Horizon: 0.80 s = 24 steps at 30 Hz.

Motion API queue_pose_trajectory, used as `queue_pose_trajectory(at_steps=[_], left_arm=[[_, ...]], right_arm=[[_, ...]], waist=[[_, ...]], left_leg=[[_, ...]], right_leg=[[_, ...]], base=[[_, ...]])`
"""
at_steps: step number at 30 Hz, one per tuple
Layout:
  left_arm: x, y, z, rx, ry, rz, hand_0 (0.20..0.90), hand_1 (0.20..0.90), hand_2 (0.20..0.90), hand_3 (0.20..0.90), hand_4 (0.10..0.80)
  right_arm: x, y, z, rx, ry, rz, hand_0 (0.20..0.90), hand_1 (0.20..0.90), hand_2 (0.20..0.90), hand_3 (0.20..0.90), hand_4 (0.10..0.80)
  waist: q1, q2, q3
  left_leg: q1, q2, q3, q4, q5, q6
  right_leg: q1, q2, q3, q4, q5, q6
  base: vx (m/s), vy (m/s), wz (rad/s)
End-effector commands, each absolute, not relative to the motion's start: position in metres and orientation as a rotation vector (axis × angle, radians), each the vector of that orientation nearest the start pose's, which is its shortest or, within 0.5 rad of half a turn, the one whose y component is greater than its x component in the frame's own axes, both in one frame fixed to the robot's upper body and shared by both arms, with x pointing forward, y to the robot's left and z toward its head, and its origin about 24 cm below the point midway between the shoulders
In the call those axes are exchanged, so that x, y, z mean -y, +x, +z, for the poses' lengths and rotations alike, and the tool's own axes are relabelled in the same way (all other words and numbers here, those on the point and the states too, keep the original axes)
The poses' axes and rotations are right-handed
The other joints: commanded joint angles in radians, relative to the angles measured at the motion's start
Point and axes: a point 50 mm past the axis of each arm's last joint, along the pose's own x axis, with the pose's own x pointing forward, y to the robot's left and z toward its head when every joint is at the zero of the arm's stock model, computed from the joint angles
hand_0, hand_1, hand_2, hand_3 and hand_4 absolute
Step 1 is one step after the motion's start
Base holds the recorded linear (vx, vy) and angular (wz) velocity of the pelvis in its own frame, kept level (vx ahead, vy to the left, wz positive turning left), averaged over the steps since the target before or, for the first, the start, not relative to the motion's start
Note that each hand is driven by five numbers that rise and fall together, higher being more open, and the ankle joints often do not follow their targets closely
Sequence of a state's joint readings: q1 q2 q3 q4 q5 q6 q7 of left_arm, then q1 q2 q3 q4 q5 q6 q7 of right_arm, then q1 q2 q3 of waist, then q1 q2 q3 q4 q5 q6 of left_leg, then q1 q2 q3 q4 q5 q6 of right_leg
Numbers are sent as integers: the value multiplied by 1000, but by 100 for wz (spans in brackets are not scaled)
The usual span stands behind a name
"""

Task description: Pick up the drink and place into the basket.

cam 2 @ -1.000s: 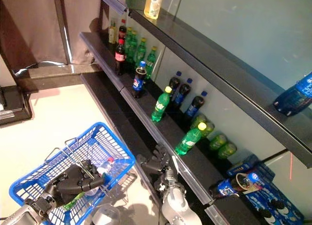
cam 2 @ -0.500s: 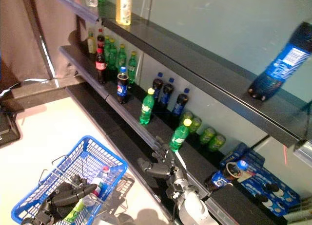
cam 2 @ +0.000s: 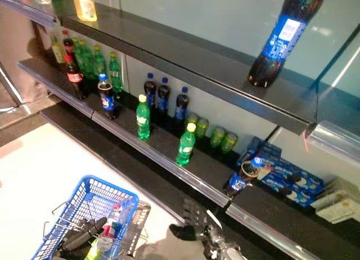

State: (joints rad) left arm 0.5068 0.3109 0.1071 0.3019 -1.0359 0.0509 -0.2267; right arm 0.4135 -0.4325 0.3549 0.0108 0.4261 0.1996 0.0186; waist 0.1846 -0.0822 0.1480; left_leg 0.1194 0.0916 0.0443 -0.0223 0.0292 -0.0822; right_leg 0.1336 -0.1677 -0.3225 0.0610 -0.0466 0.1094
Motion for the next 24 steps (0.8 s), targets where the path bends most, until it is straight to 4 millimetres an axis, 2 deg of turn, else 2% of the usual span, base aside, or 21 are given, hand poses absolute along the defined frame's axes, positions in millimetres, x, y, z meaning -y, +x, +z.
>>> queue_pose_trajectory(at_steps=[1, 6, 12, 13, 14, 15, 16, 18, 20, 22, 24], left_arm=[[-268, 167, 3, 57, -718, 137, 300, 300, 300, 200, 100], [-272, 167, -14, 40, -760, 236, 300, 300, 300, 200, 100], [-282, 163, -42, -1, -840, 449, 300, 300, 300, 200, 100], [-283, 163, -45, -14, -847, 487, 300, 300, 300, 200, 100], [-282, 163, -52, -40, -849, 520, 300, 300, 300, 200, 100], [-282, 164, -53, -47, -852, 524, 300, 300, 300, 200, 100], [-274, 167, -61, -95, -834, 491, 300, 300, 300, 200, 100], [-271, 170, -63, -113, -824, 485, 300, 300, 300, 200, 100], [-271, 164, -68, -113, -831, 516, 300, 300, 300, 200, 100], [-271, 160, -69, -100, -847, 539, 300, 300, 300, 200, 100], [-268, 158, -70, -100, -865, 526, 300, 300, 300, 200, 100]], right_arm=[[173, 149, -46, -592, -25, 297, 900, 900, 900, 900, 800], [182, 138, -76, -721, -19, 217, 900, 900, 900, 900, 800], [193, 119, -118, -879, -72, 17, 900, 900, 900, 900, 800], [195, 114, -125, -908, -62, -30, 900, 900, 900, 900, 800], [196, 111, -130, -927, -72, -95, 900, 900, 900, 900, 800], [196, 110, -131, -930, -73, -109, 900, 900, 900, 900, 800], [203, 102, -135, -953, -35, -201, 900, 900, 900, 900, 800], [205, 99, -136, -958, -34, -225, 900, 900, 900, 900, 800], [216, 93, -137, -969, -82, -226, 900, 900, 900, 900, 800], [219, 93, -138, -978, -117, -209, 900, 900, 900, 900, 800], [227, 95, -138, -984, -148, -228, 900, 900, 900, 900, 800]], waist=[[6, 32, -14], [1, 34, -10], [0, 42, -13], [-5, 44, -16], [-22, 46, -21], [-26, 47, -21], [-61, 49, -21], [-74, 48, -18], [-71, 56, -3], [-63, 65, 6], [-51, 85, 20]], left_leg=[[-9, 3, 2, 1, -4, -3], [-20, -4, 5, -5, -1, -3], [-16, -33, -12, -15, -16, 16], [-14, -38, -21, -20, -17, 21], [-12, -46, -43, -24, -21, 30], [-12, -47, -49, -24, -22, 32], [-18, -63, -105, -16, -26, 43], [-24, -68, -130, -3, -29, 45], [-41, -67, -147, 22, -24, 32], [-47, -59, -144, 13, -9, 21], [-66, -44, -129, -19, 31, -2]], right_leg=[[41, -14, -10, -43, 37, 46], [31, -27, -13, -53, 46, 47], [31, -46, -8, -52, 50, 58], [28, -40, 6, -42, 41, 54], [18, -13, 51, -30, 23, 40], [16, -7, 61, -27, 18, 36], [-2, 50, 144, -15, 1, 6], [-8, 70, 168, -9, -6, -9], [-11, 85, 136, -1, -11, -30], [-13, 83, 121, -2, -9, -31], [-16, 85, 102, -12, -12, -31]], base=[[-107, 27, -12], [-73, 51, -4], [-43, 48, -5], [0, 0, 0], [-14, -9, 9], [19, -49, 29], [19, -52, 46], [-7, -58, 111], [-82, -85, 122], [-140, -28, 42], [-209, 43, 28]])
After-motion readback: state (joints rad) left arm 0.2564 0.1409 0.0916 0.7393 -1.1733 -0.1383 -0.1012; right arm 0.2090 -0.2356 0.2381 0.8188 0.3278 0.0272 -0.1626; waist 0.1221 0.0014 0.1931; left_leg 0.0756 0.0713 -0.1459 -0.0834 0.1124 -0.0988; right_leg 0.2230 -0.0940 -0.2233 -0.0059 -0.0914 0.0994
